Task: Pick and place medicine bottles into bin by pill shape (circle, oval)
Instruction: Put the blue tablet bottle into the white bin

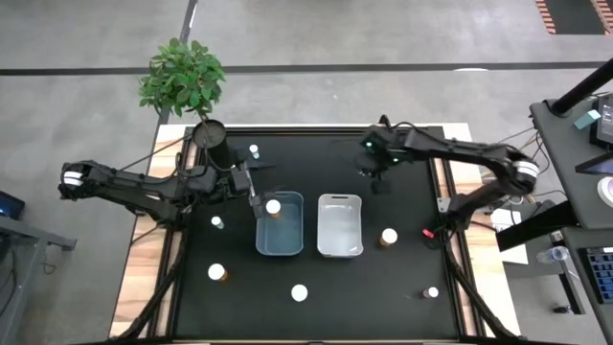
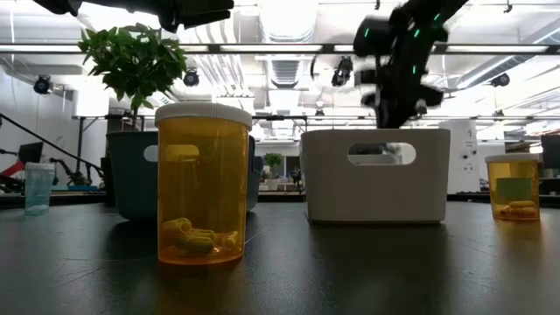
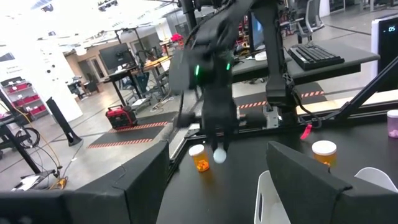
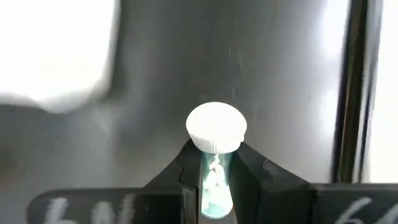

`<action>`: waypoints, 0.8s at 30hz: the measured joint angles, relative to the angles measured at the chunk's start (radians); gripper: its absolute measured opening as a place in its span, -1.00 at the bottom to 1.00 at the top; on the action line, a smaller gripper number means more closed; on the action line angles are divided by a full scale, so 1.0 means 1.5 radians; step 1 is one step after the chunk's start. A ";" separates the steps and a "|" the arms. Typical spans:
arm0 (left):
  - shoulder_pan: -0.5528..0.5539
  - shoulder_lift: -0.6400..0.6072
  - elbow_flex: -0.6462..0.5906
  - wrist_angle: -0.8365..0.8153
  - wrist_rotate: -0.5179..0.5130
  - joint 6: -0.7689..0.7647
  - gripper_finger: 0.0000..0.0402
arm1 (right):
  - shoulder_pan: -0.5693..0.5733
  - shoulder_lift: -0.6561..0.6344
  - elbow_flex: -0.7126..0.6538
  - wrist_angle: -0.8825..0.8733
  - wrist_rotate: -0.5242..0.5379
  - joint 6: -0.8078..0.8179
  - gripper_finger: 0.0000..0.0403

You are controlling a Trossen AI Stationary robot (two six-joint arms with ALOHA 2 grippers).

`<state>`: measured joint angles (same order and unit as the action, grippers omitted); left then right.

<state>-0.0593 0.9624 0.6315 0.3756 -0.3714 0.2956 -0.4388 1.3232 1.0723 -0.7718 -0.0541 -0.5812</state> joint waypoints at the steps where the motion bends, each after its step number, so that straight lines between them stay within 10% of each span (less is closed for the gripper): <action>1: 0.000 0.000 0.000 0.000 0.000 0.000 0.25 | 0.010 -0.024 -0.003 0.016 -0.023 0.033 -0.80; 11: 0.000 0.000 0.000 0.001 0.000 0.000 0.25 | 0.169 -0.201 -0.162 0.389 -0.189 0.295 -0.80; 24: 0.000 0.000 0.000 0.004 0.000 0.000 0.25 | 0.290 -0.134 -0.390 0.826 0.092 0.406 -0.79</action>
<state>-0.0592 0.9627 0.6315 0.3817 -0.3714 0.2955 -0.0033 1.1218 0.4874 0.4678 0.0842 0.0283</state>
